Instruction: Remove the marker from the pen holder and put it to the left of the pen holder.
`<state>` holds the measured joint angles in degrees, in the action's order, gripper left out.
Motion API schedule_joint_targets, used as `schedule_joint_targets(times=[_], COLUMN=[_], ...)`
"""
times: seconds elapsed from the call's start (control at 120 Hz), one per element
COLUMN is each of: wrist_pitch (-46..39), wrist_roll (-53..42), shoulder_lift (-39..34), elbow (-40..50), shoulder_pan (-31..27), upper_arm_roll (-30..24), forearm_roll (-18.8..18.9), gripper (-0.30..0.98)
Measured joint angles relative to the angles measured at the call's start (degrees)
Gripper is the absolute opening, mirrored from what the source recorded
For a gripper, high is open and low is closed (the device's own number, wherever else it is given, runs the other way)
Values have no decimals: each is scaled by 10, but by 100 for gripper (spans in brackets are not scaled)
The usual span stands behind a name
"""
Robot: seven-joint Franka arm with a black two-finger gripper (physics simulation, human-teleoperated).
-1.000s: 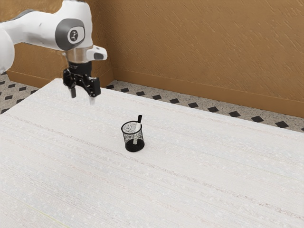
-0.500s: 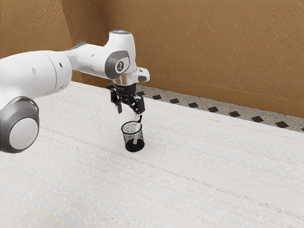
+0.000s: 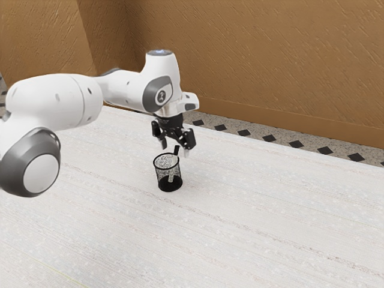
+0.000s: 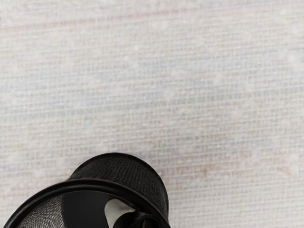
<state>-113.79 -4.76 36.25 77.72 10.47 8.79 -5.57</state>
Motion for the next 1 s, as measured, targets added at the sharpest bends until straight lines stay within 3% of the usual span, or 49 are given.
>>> schedule_joint_targets(times=[0.108,0.192,0.325,0.608,0.825,1.0], wrist_pitch=[-12,-18,-24,-28,-29,-30], wrist_roll=[2,3,-8,-36,-54,-62], shoulder_lift=[2,2,-1,0,0,-5], elbow=[1,3,7,11,11,15], shoulder_pan=[0,-1,-1,-3,-2,-3], upper_arm_roll=[0,0,5,10,11,10], forearm_roll=[-1,-32,-56,-19,-11,-6], gripper=[69,67,49,33,7,-3])
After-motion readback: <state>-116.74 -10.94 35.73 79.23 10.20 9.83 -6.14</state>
